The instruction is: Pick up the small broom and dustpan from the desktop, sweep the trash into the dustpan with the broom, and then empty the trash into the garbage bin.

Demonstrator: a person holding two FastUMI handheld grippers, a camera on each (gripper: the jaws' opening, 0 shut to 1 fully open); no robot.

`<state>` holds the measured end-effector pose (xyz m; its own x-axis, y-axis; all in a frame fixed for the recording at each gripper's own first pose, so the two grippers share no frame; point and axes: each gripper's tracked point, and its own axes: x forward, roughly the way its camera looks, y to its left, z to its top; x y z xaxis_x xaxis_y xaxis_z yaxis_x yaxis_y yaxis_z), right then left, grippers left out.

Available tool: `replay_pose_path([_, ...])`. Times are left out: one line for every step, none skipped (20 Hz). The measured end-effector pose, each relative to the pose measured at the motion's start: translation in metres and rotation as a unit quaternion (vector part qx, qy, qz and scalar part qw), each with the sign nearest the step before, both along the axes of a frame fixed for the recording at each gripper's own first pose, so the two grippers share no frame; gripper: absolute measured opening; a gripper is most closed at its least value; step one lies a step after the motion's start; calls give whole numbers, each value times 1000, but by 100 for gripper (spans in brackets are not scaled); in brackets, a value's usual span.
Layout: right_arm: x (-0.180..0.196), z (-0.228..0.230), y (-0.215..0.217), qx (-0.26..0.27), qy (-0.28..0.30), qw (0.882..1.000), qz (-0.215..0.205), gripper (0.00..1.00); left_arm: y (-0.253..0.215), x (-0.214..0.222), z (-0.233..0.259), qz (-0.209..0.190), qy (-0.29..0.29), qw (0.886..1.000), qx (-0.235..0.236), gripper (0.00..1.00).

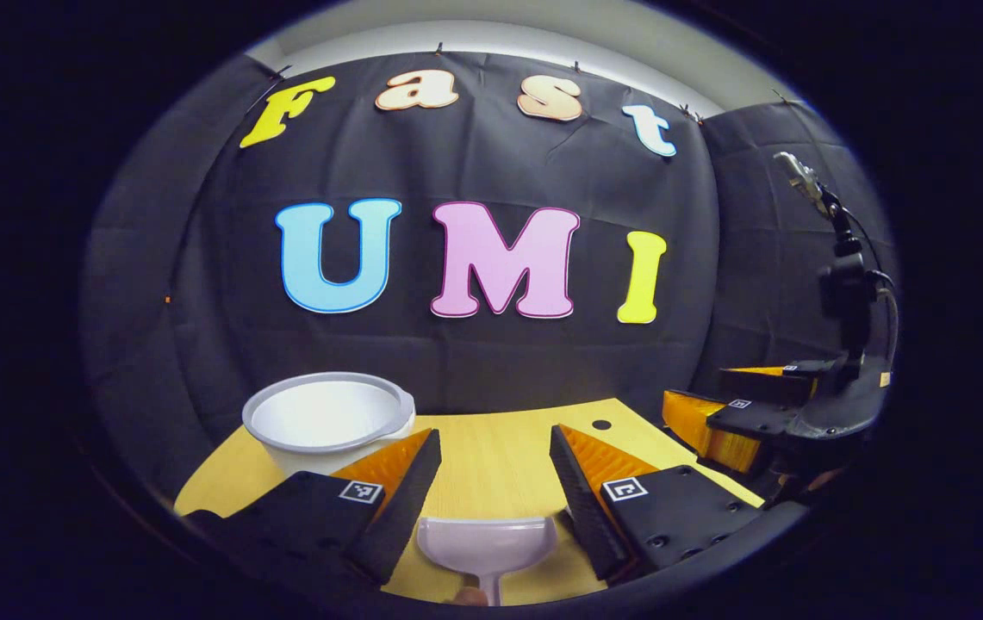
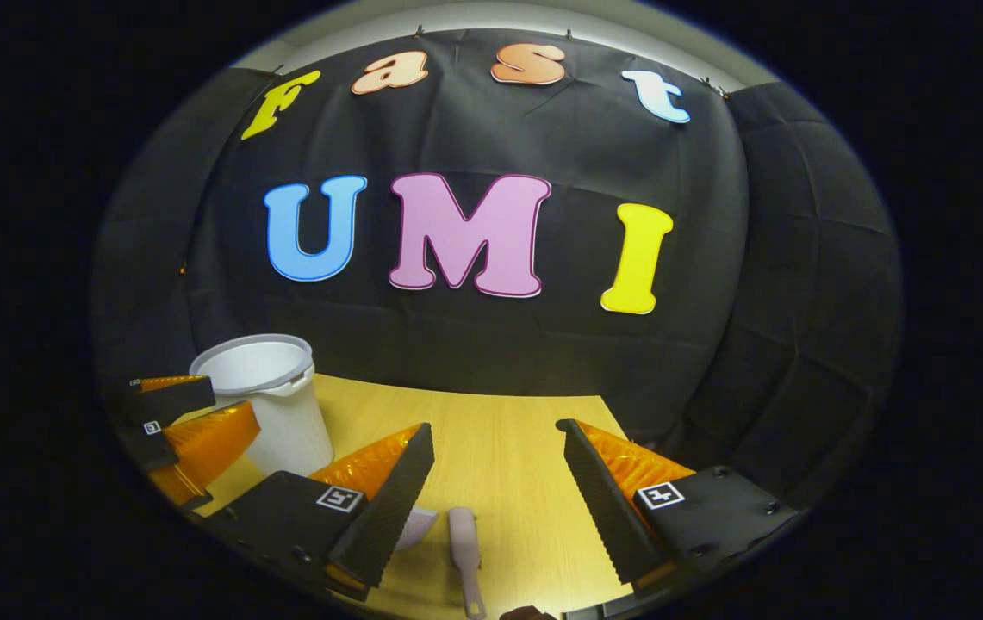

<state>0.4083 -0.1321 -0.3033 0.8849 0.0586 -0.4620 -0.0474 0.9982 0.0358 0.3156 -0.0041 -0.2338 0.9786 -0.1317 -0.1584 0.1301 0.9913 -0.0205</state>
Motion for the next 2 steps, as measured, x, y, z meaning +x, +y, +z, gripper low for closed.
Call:
replay_pose_path([0,1,3,5,-3,1000,1,100,2,-1,10,-1,-10,1000,3,75])
replay_pose_path([0,2,2,6,-7,1000,-2,100,2,-3,18,-5,-16,1000,6,75])
